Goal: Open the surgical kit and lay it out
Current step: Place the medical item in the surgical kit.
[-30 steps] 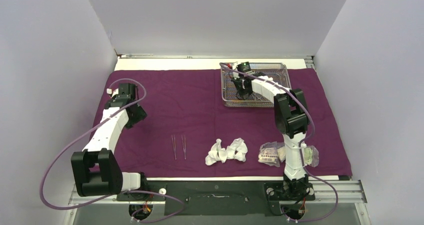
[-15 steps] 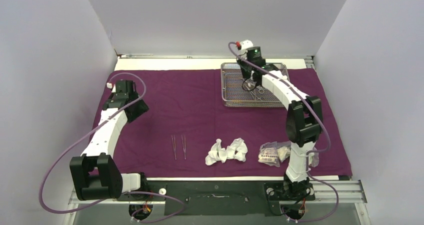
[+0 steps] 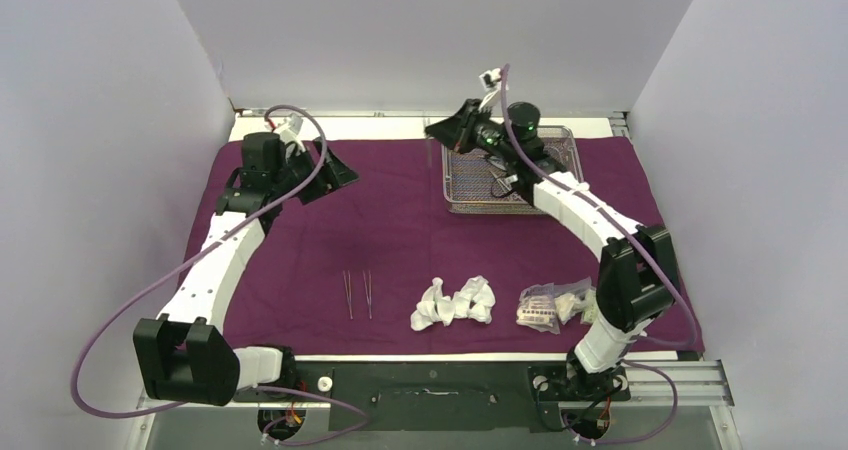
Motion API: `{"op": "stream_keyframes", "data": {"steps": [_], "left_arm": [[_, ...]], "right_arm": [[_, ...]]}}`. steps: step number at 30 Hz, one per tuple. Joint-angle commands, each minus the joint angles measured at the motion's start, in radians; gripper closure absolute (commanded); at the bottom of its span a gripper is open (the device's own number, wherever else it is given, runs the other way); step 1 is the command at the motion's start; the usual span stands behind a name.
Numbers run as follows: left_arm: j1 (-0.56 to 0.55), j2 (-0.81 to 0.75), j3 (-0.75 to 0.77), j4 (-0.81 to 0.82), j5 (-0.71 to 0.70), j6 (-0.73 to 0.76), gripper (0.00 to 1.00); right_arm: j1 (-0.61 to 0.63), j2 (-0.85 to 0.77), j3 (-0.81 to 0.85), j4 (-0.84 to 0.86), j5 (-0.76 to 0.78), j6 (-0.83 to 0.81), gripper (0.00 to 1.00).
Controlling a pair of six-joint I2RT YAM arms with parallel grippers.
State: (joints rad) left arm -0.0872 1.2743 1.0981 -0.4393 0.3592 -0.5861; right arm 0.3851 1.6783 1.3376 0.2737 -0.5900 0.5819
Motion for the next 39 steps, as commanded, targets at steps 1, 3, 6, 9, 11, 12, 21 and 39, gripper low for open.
{"op": "stream_keyframes", "data": {"steps": [1, 3, 6, 9, 11, 12, 21, 39], "left_arm": [[-0.049, -0.037, 0.047, 0.242, 0.226, -0.078, 0.27], [-0.062, -0.035, 0.041, 0.305, 0.295, -0.132, 0.27], [-0.066, -0.048, 0.036, 0.363, 0.373, -0.192, 0.24], [-0.07, -0.062, 0.023, 0.443, 0.445, -0.262, 0.2], [-0.073, -0.058, 0.013, 0.55, 0.508, -0.328, 0.2], [-0.074, -0.053, 0.009, 0.579, 0.526, -0.355, 0.21], [-0.08, -0.024, -0.033, 0.766, 0.604, -0.557, 0.38], [-0.098, 0.009, -0.035, 0.629, 0.639, -0.403, 1.0]], "right_arm": [[0.116, -0.059, -0.044, 0.313, -0.113, 0.278, 0.95], [0.16, -0.076, -0.045, 0.316, -0.092, 0.291, 0.95], [0.2, -0.082, -0.051, 0.382, -0.084, 0.37, 0.95], [0.211, -0.053, -0.018, 0.408, -0.101, 0.465, 0.95], [0.213, -0.036, -0.021, 0.463, -0.11, 0.524, 0.95], [0.214, -0.03, -0.025, 0.496, -0.103, 0.55, 0.95], [0.243, 0.022, -0.027, 0.653, -0.039, 0.656, 0.95], [0.248, 0.088, 0.07, 0.429, -0.083, 0.614, 0.81]]}}
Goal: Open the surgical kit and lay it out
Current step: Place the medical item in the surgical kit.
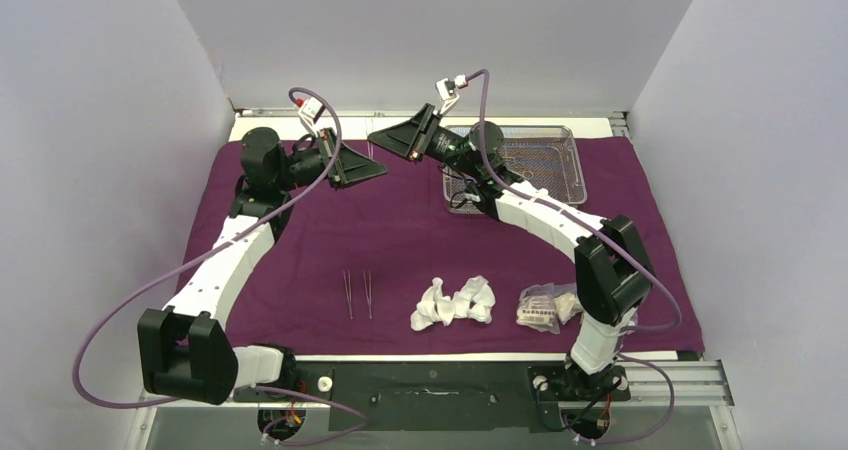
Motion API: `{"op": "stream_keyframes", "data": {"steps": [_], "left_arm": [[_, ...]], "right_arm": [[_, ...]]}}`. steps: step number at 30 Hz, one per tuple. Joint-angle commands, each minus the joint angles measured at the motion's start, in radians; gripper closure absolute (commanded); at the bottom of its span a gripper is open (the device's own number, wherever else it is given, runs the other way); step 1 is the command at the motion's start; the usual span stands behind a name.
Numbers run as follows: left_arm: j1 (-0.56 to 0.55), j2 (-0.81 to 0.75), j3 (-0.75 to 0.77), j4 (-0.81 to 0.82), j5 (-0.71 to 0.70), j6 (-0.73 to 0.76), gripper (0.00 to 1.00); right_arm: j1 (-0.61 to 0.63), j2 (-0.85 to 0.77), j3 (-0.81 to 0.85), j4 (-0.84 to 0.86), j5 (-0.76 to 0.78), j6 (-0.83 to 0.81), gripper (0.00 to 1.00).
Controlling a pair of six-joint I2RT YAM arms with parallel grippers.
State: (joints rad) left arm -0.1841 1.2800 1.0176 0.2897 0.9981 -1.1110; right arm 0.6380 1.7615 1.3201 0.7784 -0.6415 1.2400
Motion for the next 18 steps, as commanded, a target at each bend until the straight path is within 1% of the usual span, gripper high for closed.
{"op": "stream_keyframes", "data": {"steps": [1, 3, 4, 6, 9, 12, 13, 14, 16, 18], "left_arm": [[0.001, 0.007, 0.068, -0.171, -0.021, 0.184, 1.0], [0.001, 0.019, 0.136, -0.415, -0.086, 0.336, 1.0], [-0.001, 0.025, 0.167, -0.502, -0.13, 0.414, 1.0], [-0.003, 0.037, 0.214, -0.652, -0.231, 0.537, 1.0], [-0.015, 0.036, 0.247, -0.749, -0.369, 0.638, 1.0], [-0.027, 0.035, 0.261, -0.796, -0.449, 0.699, 1.0], [-0.031, 0.037, 0.267, -0.81, -0.472, 0.711, 1.0], [-0.036, 0.04, 0.271, -0.821, -0.483, 0.722, 1.0], [-0.046, 0.043, 0.274, -0.824, -0.493, 0.729, 1.0], [-0.055, 0.044, 0.273, -0.825, -0.497, 0.732, 1.0]], "right_arm": [[-0.01, 0.006, 0.089, -0.1, -0.031, -0.045, 0.68], [-0.019, -0.008, 0.065, -0.114, -0.005, -0.049, 0.47], [-0.022, -0.023, 0.047, -0.12, 0.019, -0.061, 0.4], [-0.024, -0.057, 0.034, -0.186, 0.077, -0.125, 0.33], [-0.014, -0.085, 0.09, -0.412, 0.179, -0.254, 0.34], [0.005, -0.076, 0.189, -0.655, 0.314, -0.33, 0.41], [0.01, -0.07, 0.21, -0.699, 0.337, -0.342, 0.43], [0.014, -0.064, 0.219, -0.713, 0.345, -0.344, 0.44], [0.024, -0.058, 0.216, -0.682, 0.336, -0.339, 0.44], [0.037, -0.045, 0.221, -0.677, 0.33, -0.334, 0.42]]}}
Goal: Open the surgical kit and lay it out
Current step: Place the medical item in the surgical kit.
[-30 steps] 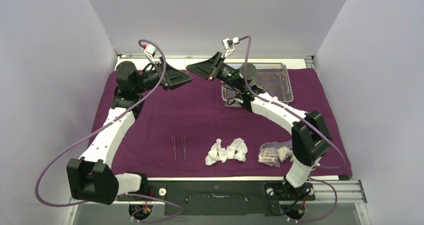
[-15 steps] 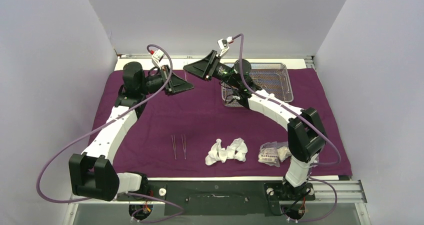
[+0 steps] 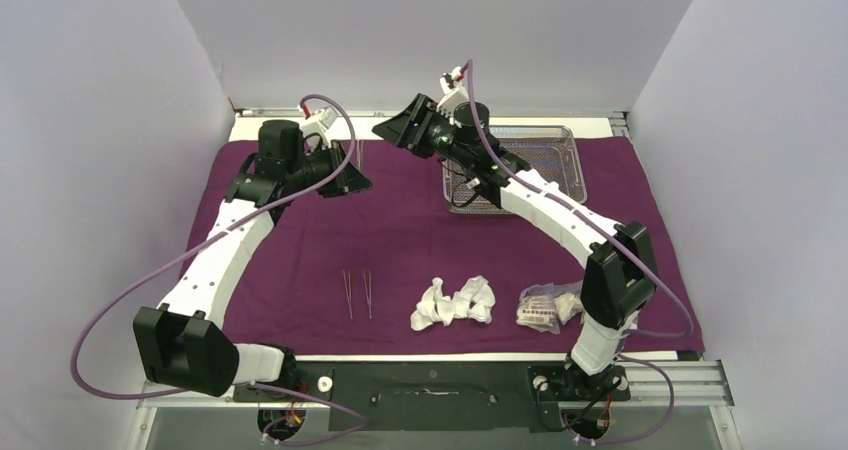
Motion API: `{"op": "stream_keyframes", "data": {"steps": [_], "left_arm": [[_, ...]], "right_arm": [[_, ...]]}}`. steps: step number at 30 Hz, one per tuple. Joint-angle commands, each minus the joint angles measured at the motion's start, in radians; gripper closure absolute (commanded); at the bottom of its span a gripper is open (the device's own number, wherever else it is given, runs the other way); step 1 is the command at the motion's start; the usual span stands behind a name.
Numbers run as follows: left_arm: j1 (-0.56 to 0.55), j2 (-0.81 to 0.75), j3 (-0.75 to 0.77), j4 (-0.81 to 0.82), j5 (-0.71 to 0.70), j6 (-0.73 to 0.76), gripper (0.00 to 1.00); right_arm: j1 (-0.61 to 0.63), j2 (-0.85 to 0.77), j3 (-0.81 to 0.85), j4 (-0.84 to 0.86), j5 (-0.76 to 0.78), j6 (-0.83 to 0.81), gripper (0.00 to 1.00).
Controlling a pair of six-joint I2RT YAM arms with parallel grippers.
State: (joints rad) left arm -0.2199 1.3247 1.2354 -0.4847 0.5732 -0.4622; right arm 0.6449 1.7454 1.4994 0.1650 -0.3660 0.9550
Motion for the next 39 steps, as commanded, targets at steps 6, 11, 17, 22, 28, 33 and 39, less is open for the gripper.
{"op": "stream_keyframes", "data": {"steps": [6, 11, 17, 22, 28, 33, 39], "left_arm": [[-0.029, 0.001, 0.055, -0.052, -0.078, 0.085, 1.0], [-0.039, 0.009, 0.055, -0.053, -0.075, 0.086, 1.0], [-0.045, 0.003, 0.057, -0.057, -0.07, 0.085, 1.0], [-0.05, -0.004, 0.047, -0.055, -0.064, 0.086, 1.0], [-0.051, -0.004, 0.049, -0.064, -0.058, 0.082, 1.0], [-0.049, -0.001, 0.072, -0.094, -0.052, 0.07, 0.71], [0.003, -0.035, 0.1, -0.096, 0.048, 0.032, 0.24]], "right_arm": [[0.051, -0.01, 0.029, -0.058, 0.053, -0.016, 0.33], [0.063, 0.036, 0.059, -0.043, -0.002, -0.004, 0.34], [0.079, 0.081, 0.103, -0.087, 0.027, -0.016, 0.44], [0.084, 0.107, 0.123, -0.079, 0.031, -0.022, 0.54], [0.086, 0.125, 0.139, -0.085, 0.016, 0.002, 0.82], [0.08, 0.101, 0.111, -0.028, 0.005, 0.018, 0.95], [0.012, 0.023, 0.008, 0.229, -0.126, 0.052, 0.95]]}}
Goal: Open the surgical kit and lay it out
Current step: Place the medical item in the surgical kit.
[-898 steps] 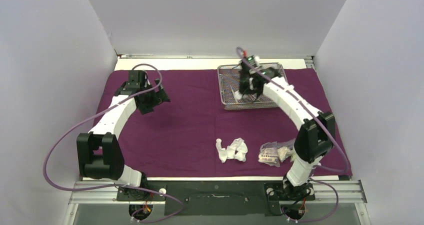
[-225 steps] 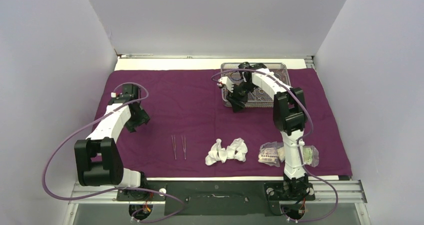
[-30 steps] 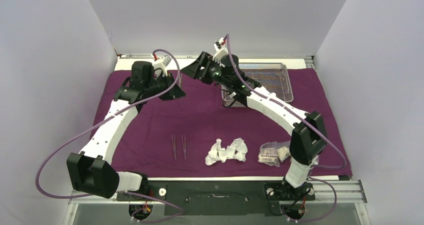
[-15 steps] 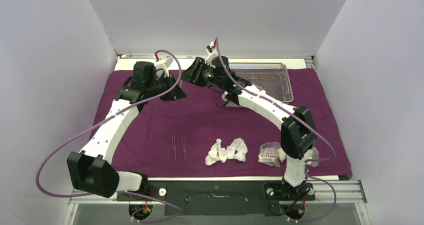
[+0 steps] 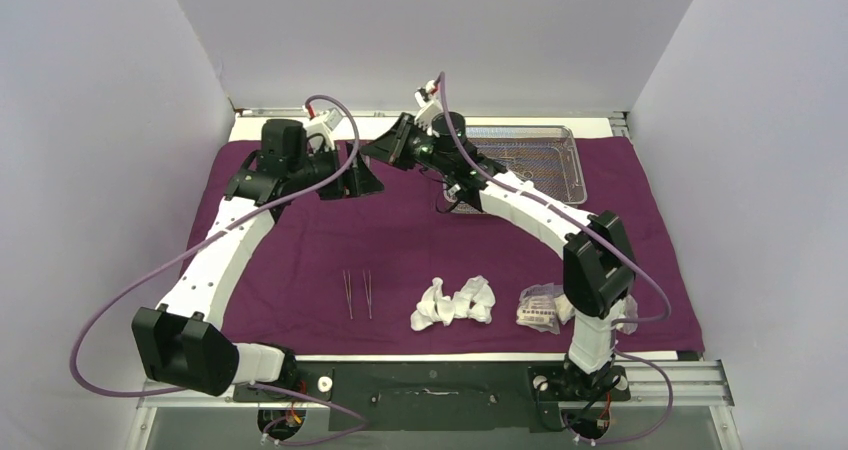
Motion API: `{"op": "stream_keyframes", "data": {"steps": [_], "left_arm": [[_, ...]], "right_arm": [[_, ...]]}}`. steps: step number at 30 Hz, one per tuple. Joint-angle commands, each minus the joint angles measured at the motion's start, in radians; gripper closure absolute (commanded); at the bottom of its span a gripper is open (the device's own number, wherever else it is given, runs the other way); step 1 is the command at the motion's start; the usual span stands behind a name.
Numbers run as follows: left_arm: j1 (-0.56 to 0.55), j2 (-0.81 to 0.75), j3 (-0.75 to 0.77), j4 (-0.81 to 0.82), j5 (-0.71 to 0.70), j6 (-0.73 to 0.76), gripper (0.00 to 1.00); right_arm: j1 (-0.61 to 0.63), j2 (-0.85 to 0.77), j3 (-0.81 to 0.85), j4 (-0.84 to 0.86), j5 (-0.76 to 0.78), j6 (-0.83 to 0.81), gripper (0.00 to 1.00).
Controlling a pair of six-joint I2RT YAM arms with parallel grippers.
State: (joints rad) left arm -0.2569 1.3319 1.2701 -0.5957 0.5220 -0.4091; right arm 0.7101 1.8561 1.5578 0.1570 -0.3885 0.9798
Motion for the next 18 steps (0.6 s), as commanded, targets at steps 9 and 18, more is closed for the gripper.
{"op": "stream_keyframes", "data": {"steps": [9, 18], "left_arm": [[0.088, -0.046, 0.04, 0.258, 0.414, -0.308, 0.27], [0.114, -0.081, -0.009, 0.542, 0.506, -0.591, 0.4]], "right_arm": [[-0.113, -0.086, -0.152, 0.778, -0.381, 0.334, 0.95], [-0.11, -0.046, -0.138, 0.902, -0.411, 0.469, 0.95]]}}
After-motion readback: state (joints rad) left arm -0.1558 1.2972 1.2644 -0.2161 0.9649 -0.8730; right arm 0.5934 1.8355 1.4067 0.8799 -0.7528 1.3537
